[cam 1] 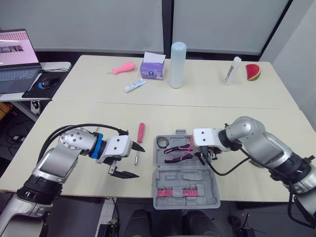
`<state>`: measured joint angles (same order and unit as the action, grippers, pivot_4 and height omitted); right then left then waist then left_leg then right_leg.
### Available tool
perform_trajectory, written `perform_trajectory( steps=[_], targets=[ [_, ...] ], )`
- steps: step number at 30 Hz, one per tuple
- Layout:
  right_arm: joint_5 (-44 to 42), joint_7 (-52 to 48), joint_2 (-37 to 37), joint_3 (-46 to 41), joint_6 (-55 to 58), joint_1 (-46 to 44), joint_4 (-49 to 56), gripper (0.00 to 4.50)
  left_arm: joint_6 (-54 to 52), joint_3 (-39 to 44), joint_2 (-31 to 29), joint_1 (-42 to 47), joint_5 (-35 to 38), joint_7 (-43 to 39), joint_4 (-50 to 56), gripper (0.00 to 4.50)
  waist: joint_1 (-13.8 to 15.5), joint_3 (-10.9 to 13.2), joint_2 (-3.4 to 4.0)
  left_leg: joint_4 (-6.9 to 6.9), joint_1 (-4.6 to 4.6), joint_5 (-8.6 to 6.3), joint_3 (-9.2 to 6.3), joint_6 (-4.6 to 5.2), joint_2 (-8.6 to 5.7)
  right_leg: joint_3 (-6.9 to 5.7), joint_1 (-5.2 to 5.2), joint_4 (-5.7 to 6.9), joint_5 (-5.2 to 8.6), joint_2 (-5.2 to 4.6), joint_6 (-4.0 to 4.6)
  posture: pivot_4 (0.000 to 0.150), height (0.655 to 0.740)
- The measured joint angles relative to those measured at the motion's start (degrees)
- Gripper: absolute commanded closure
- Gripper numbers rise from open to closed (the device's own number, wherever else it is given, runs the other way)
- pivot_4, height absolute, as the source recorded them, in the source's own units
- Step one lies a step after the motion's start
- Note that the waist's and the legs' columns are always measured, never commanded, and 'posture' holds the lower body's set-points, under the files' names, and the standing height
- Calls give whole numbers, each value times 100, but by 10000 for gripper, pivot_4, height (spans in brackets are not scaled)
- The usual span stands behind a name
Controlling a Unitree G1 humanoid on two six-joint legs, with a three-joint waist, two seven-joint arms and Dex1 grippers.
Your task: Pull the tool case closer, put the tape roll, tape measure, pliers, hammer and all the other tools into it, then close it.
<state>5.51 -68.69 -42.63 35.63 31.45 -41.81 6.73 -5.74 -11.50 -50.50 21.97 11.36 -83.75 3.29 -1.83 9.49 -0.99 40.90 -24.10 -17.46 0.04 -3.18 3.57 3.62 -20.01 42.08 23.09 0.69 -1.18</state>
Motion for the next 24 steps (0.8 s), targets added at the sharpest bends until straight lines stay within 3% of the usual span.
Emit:
perform_trajectory(
  steps=[13,23,24],
  targets=[
    [492,-73,816,170,-632,-230,-1173,32661,-11,-1,29,-9,-1,191,-61,0,-3,0,0,0,0,4,8,-7,3,-3,-9,5,0,0,0,1500,7002],
    [673,-219,966,168,-727,-263,-1413,32661,-38,-7,164,-6,-1,235,-62,0,-9,0,1,1,0,8,9,-14,5,-3,-11,11,0,0,0,1500,7002],
    [675,-232,966,167,-722,-263,-1413,29161,-38,-7,184,-1,-1,245,-62,0,-8,0,1,1,0,8,10,-14,5,-3,-11,11,0,0,0,1500,7002]
  ],
)
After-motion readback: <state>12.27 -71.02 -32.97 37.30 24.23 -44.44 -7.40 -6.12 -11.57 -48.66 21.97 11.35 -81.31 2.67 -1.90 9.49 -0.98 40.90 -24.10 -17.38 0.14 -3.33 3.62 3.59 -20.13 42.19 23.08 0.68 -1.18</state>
